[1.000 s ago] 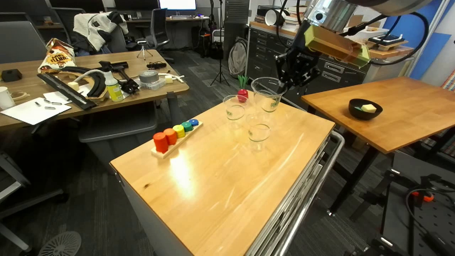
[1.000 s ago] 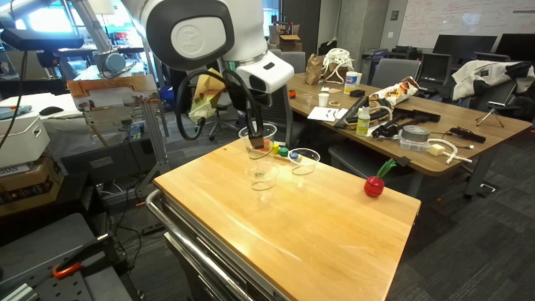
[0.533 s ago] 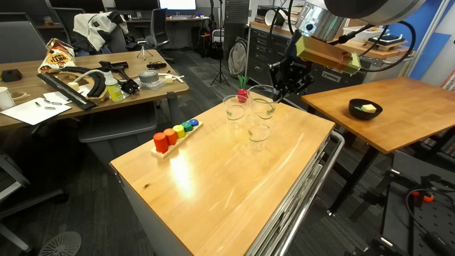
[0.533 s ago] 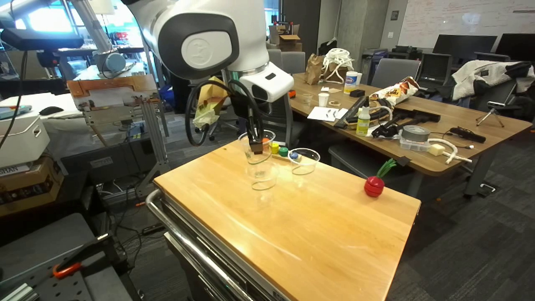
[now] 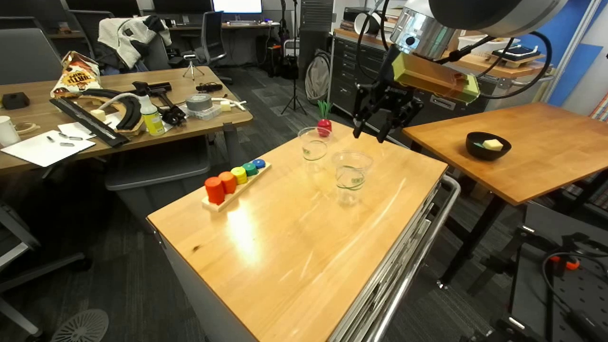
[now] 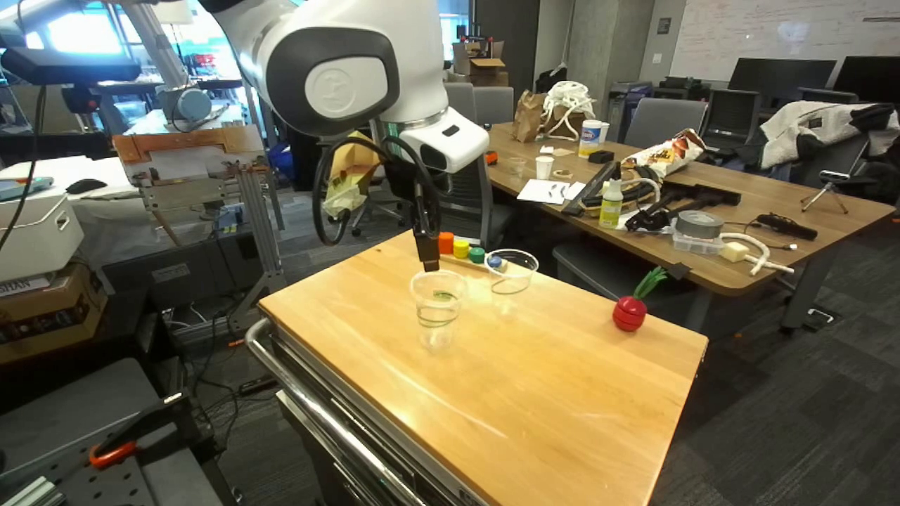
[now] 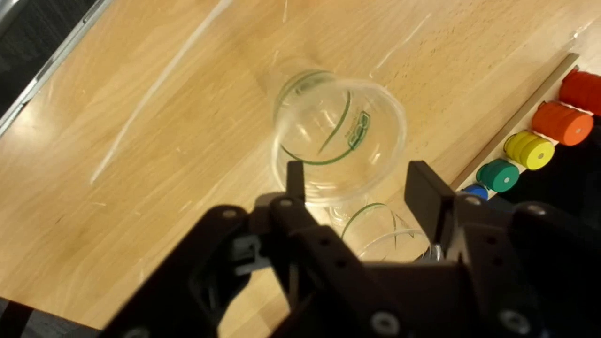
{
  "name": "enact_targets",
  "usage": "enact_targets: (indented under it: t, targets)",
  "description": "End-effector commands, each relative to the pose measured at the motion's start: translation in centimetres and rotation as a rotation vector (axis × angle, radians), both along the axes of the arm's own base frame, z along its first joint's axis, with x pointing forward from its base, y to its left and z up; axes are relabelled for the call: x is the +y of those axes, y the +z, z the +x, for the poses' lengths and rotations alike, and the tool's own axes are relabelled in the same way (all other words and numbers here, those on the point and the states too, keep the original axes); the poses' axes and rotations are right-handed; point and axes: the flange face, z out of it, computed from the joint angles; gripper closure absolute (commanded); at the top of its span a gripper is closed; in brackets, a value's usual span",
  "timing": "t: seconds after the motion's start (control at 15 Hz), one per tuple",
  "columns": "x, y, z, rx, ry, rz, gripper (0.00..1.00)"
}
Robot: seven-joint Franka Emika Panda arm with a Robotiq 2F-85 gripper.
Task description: Stack the cups into the middle cup
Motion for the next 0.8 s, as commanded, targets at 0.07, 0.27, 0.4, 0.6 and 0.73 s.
enact_targets:
  t: [0.07,0.27,0.4,0.6,0.73]
  targets:
    - [-1.2,3.2,2.5,-0.055,0.003,-0.024,0.02]
    - [-2.6,4.4,4.9,-0.074,0.006,-0.039,0.0]
    - [-3.6,4.7,6.6,-0.073,0.01,-0.043,0.0]
    - [-5.1,4.0,8.7,-0.051,0.009,-0.031,0.0]
    - [-6.1,3.0,10.1,-0.029,0.008,-0.025,0.0]
